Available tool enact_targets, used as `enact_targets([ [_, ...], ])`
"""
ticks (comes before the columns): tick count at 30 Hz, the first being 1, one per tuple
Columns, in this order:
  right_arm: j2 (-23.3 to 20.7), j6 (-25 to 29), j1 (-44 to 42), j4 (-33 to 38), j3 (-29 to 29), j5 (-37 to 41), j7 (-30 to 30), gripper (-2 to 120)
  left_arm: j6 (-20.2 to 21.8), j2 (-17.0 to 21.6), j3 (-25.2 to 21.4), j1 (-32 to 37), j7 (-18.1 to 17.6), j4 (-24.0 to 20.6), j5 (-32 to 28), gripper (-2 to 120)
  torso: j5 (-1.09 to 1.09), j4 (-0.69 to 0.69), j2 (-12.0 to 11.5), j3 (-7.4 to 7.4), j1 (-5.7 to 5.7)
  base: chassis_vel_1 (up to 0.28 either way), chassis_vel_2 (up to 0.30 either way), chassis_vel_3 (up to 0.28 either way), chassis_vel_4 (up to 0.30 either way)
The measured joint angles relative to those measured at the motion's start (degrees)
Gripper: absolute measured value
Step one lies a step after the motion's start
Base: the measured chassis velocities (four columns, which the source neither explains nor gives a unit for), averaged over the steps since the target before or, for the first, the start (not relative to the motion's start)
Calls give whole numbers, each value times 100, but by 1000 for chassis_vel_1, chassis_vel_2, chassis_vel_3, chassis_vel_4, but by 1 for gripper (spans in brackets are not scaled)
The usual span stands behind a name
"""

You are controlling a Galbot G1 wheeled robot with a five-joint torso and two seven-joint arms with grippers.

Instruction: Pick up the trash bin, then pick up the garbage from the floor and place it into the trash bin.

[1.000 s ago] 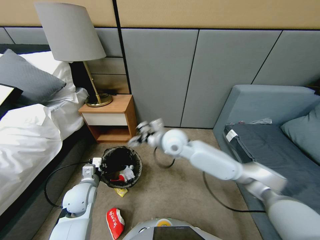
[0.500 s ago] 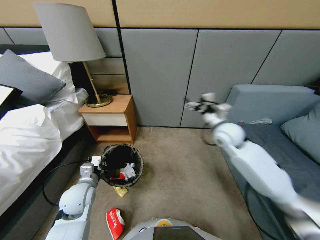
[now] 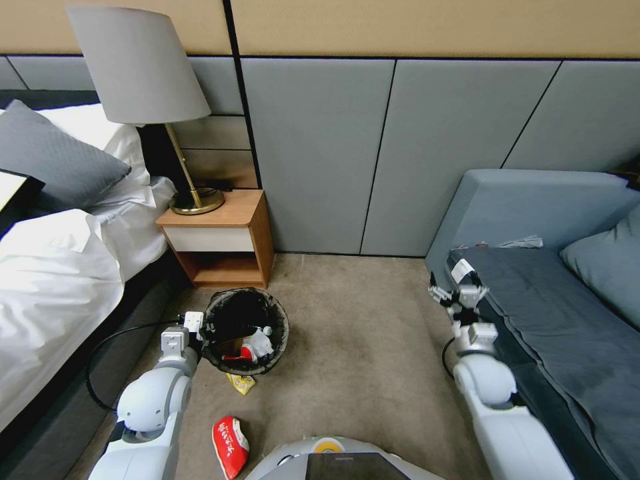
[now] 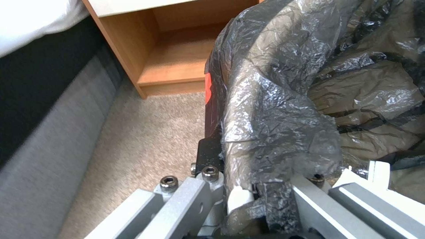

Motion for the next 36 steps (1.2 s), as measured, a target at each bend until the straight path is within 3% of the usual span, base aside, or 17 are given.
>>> enact_targets([
  [17,72,-2,36,-165,-245,-27,12,100,0,-53,-62,-34,-71,56,-210,0,1,-1,0,0,0,16,22,17,20],
  [36,-75,-41,137,-240,-480,-28,34,100,0,-17,-136,-4,-59,47,-164,0,0,1,-1,0,1,97,102,94,102],
])
